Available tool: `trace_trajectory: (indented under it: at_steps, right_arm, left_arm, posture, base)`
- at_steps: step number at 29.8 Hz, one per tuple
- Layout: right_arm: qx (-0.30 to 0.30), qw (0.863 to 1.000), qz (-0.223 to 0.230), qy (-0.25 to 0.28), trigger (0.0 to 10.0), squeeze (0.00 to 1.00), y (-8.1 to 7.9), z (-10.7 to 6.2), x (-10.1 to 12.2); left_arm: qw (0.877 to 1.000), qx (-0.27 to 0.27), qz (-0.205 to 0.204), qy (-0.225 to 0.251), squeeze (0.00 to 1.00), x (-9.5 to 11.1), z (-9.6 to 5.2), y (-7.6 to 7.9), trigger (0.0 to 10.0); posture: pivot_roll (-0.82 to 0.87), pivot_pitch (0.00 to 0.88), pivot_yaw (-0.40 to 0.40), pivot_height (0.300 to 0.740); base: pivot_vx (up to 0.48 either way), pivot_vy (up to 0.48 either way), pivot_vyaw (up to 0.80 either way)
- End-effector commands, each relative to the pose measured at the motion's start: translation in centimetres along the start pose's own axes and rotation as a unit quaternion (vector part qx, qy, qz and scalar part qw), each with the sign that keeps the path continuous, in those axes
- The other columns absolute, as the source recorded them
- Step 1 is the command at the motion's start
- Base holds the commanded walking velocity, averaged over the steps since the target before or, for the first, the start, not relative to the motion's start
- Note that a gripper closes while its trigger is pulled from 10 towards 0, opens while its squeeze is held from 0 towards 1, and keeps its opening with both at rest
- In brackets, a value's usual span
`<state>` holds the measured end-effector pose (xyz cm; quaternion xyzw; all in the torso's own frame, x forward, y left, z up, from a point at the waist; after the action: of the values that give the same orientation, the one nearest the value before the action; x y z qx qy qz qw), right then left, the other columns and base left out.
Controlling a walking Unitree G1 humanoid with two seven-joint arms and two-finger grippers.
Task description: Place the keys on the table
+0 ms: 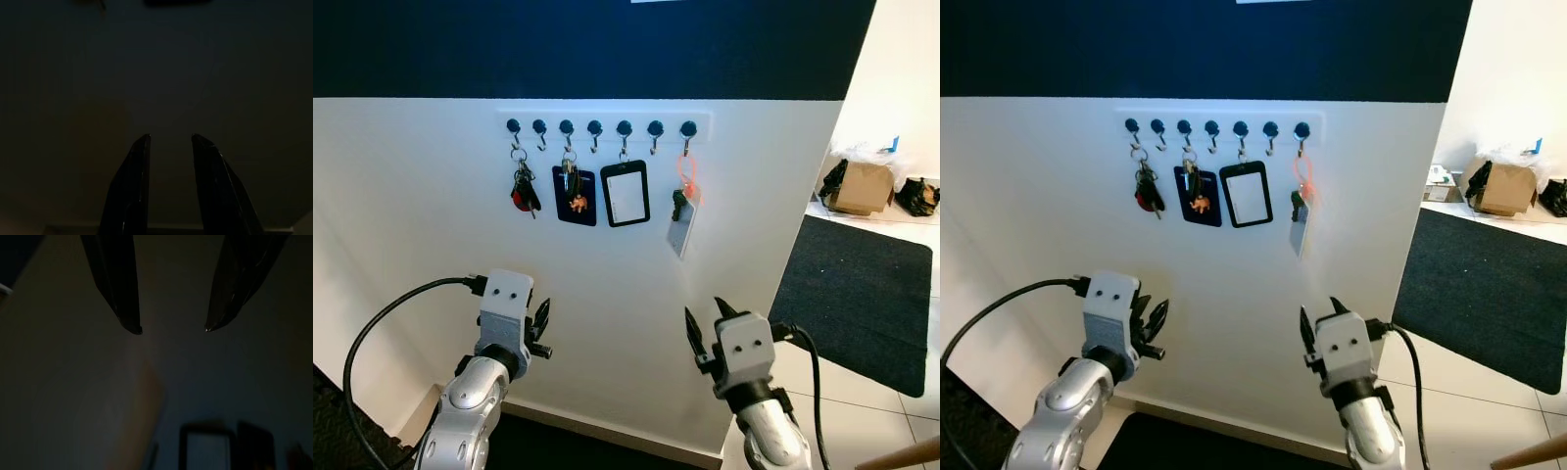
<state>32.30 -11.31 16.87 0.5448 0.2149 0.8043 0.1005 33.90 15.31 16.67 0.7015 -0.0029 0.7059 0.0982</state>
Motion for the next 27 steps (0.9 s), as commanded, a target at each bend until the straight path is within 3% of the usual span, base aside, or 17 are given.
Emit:
trace_trajectory:
  at_steps: [1, 6, 8, 11, 12, 14, 20, 26, 27]
  right_arm:
    - [0.022, 0.999, 0.019, 0.024, 10.0, 0.0, -1.0, 0.9, 1.3]
    - [0.038, 0.998, 0.031, 0.046, 10.0, 0.0, -1.8, 1.8, 2.5]
    - [0.06, 0.996, 0.045, 0.056, 10.0, 0.0, -2.9, 2.5, 3.0]
    - [0.07, 0.995, 0.053, 0.055, 10.0, 0.0, -3.3, 2.6, 3.0]
    - [0.101, 0.991, 0.065, 0.053, 10.0, 0.0, -4.4, 2.4, 2.9]
    - [0.112, 0.99, 0.069, 0.051, 10.0, 0.0, -4.8, 2.2, 2.8]
    - [0.079, 0.994, 0.065, 0.043, 10.0, 0.0, -3.6, 2.8, 2.4]
    - [0.053, 0.996, 0.063, 0.047, 10.0, 0.0, -2.7, 3.4, 2.7]
    - [0.053, 0.996, 0.063, 0.047, 10.0, 0.0, -2.7, 3.4, 2.7]
  left_arm:
    - [0.999, 0.044, 0.0, 0.002, 0.0, 0.0, -0.2, -1.1, 10.0]
    - [0.998, 0.062, -0.005, 0.009, 0.0, 0.5, -0.1, -1.8, 10.0]
    - [0.997, 0.072, -0.002, 0.014, 0.0, 0.9, -0.2, -2.2, 10.0]
    - [0.997, 0.074, 0.005, 0.016, 0.0, 1.0, -0.3, -2.2, 10.0]
    - [0.997, 0.076, 0.019, 0.021, 0.0, 1.4, -0.5, -2.2, 10.0]
    - [0.996, 0.08, 0.028, 0.028, 0.0, 1.8, -0.5, -2.1, 10.0]
    - [0.997, 0.051, 0.049, 0.026, 0.0, 2.5, 0.1, -1.4, 10.0]
    - [0.99, 0.06, 0.066, 0.108, 0.0, 7.5, 3.7, -1.4, 10.0]
    - [0.99, 0.06, 0.066, 0.108, 0.0, 7.5, 3.7, -1.4, 10.0]
  posture:
    - [0.02, 0.099, 0.087, 0.74]
    - [0.04, 0.085, 0.079, 0.74]
    - [0.05, 0.076, 0.07, 0.74]
    - [0.05, 0.072, 0.065, 0.74]
    - [0.06, 0.068, 0.053, 0.74]
    - [0.06, 0.063, 0.046, 0.74]
    - [0.06, 0.064, 0.042, 0.74]
    - [0.05, 0.07, 0.026, 0.74]
    - [0.05, 0.07, 0.026, 0.74]
  base:
    - [0.0, 0.0, 0.0]
    - [0.0, 0.0, 0.0]
    - [0.0, 0.0, 0.0]
    - [0.0, 0.0, 0.0]
    - [0.0, 0.0, 0.0]
    - [0.0, 0.0, 0.0]
    - [0.0, 0.0, 0.0]
    - [0.0, 0.0, 0.0]
    - [0.0, 0.0, 0.0]
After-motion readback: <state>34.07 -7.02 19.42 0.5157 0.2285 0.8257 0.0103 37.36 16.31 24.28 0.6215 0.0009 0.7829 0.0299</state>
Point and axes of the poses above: a point about 5 cm out from each wrist's last joint towards the gripper, its own z axis pointing out of the wrist towards the gripper, its own x axis along the axis of the wrist's last joint, y = z × x, the point moved 5 cm from there along z, pointing out of the wrist towards the gripper, and after that the axes turned 14 degrees about -z, right-handed, at the moved point
